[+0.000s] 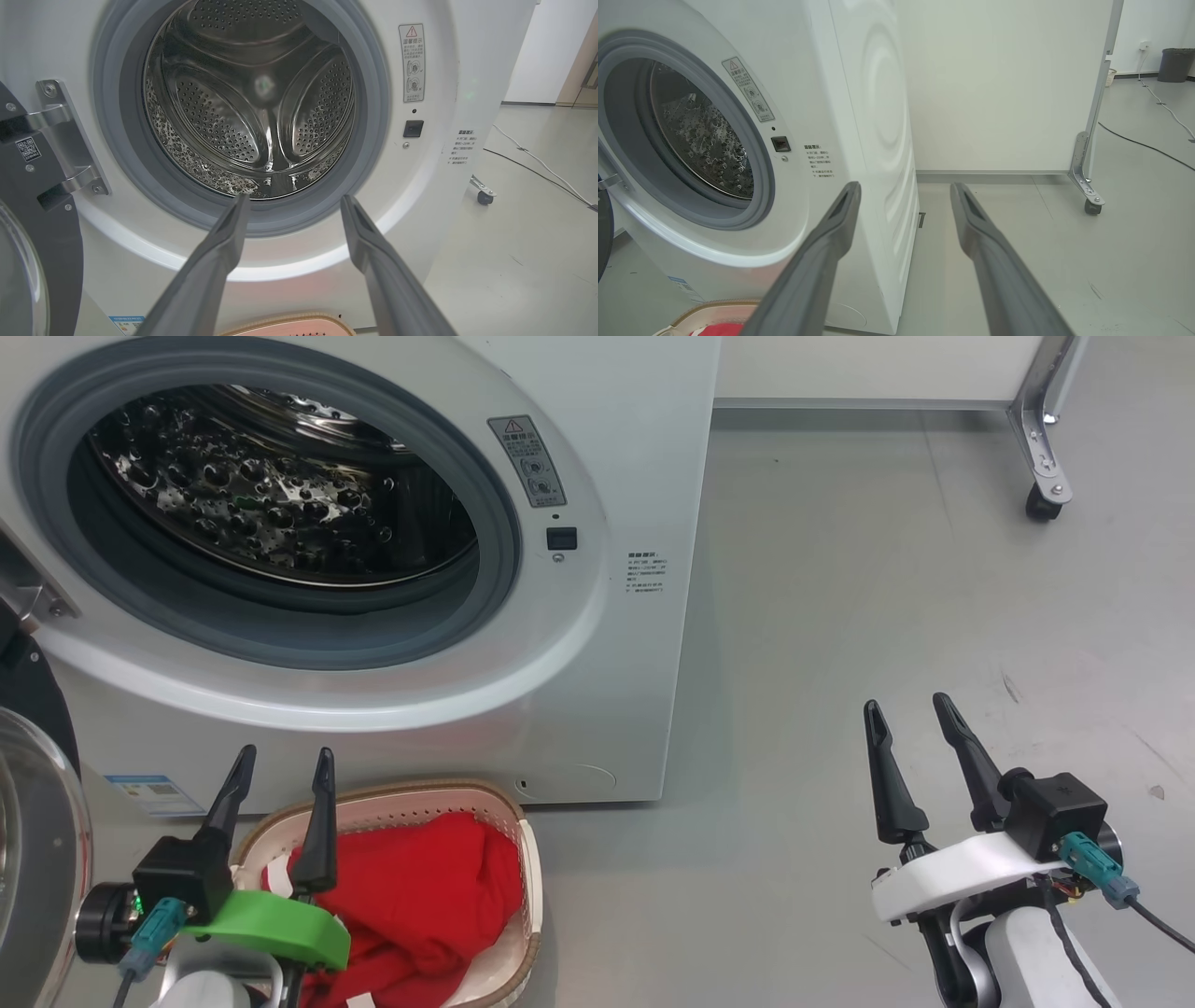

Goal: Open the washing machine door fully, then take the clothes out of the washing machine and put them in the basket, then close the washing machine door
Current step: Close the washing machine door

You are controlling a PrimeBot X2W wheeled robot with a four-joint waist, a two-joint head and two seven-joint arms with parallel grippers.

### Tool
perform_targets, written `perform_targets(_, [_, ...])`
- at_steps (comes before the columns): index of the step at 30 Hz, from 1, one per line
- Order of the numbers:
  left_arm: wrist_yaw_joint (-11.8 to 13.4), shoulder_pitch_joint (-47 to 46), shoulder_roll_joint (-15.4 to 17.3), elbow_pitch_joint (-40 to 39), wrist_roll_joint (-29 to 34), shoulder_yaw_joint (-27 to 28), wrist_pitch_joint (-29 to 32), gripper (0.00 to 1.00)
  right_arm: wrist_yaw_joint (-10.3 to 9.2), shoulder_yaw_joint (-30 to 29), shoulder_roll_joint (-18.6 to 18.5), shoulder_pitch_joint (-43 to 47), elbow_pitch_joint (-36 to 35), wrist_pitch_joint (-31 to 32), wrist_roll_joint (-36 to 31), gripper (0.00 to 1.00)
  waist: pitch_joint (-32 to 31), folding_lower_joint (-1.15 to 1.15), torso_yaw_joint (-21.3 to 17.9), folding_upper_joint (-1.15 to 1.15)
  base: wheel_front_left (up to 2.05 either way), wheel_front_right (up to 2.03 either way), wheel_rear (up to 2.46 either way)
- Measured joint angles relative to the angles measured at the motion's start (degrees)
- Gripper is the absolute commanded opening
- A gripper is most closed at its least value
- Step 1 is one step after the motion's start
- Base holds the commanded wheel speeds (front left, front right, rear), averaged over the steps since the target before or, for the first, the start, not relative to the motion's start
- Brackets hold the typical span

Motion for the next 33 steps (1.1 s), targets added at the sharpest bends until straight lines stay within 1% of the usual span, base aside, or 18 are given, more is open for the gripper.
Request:
perform_targets(15, [0.0, 0.1, -0.1, -1.0, 0.0, -0.1, 0.0, 1.0, 0.0, -0.1, 0.1, 0.0, -0.2, 0.0, 0.0, 1.0, 0.9, 0.0, 0.1, 0.0, -0.58, 0.58, 0.0])
perform_targets(33, [0.0, 0.1, -0.1, -2.1, -0.1, -0.9, 0.0, 1.0, 0.0, -0.3, 0.2, 0.0, -0.3, 0.0, 0.1, 1.0, 1.3, 0.0, 0.0, 0.0, -1.18, 1.18, 0.0])
